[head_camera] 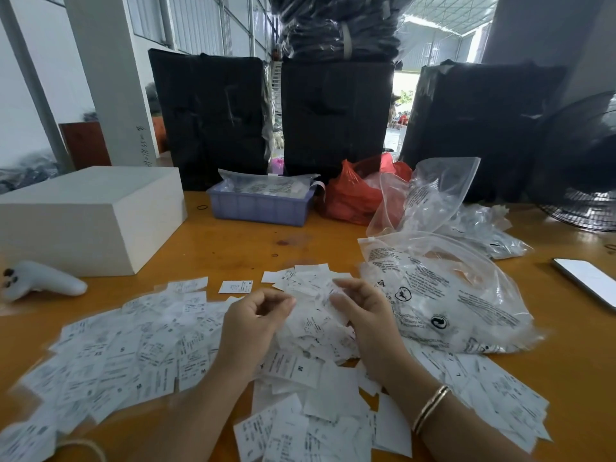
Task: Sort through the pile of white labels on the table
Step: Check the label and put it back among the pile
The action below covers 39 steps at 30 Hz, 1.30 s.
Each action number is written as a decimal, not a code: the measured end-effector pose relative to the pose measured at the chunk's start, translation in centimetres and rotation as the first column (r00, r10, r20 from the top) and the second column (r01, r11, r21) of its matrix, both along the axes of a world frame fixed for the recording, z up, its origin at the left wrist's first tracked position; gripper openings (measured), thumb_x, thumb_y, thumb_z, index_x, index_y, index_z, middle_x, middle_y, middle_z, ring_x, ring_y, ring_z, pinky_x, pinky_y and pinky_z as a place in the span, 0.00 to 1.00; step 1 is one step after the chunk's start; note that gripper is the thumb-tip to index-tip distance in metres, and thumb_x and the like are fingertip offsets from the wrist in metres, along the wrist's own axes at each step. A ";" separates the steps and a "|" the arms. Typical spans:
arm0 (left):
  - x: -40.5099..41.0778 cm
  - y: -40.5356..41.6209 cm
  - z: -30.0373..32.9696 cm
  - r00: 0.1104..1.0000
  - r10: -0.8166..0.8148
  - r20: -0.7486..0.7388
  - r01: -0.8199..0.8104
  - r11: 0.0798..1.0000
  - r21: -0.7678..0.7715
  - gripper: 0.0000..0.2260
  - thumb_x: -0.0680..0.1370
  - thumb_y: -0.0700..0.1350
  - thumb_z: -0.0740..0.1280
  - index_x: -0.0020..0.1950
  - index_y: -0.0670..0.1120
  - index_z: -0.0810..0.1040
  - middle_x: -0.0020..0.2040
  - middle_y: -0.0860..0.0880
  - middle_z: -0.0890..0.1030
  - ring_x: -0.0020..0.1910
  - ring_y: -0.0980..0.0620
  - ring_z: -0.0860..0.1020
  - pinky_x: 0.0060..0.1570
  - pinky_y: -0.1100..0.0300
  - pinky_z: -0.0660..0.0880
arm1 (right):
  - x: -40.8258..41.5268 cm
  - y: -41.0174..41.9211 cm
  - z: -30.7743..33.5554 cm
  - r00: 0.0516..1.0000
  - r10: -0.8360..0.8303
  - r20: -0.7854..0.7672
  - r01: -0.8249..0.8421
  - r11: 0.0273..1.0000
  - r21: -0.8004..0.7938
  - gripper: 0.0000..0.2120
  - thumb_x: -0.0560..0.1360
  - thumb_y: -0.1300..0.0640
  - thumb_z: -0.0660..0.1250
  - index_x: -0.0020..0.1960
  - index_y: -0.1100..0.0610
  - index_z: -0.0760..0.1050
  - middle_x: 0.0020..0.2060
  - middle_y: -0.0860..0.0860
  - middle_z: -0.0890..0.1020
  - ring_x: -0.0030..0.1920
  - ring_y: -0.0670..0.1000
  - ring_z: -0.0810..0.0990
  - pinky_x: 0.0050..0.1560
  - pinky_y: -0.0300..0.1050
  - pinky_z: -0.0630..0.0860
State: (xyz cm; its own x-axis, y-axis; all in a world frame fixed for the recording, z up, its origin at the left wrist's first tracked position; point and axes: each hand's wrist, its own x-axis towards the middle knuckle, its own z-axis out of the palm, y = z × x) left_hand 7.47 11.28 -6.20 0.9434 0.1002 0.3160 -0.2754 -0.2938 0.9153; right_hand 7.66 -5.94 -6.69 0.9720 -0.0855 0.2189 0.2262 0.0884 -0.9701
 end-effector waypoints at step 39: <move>-0.1 0.0 -0.3 0.984 -0.130 0.123 0.096 0.964 0.246 0.09 0.70 0.45 0.75 0.38 0.58 0.78 0.32 0.60 0.79 0.37 0.66 0.77 0.35 0.74 0.71 | -0.6 0.6 0.2 0.955 -0.017 0.297 0.080 0.976 -0.202 0.15 0.74 0.66 0.68 0.43 0.45 0.81 0.29 0.53 0.73 0.32 0.41 0.72 0.38 0.31 0.71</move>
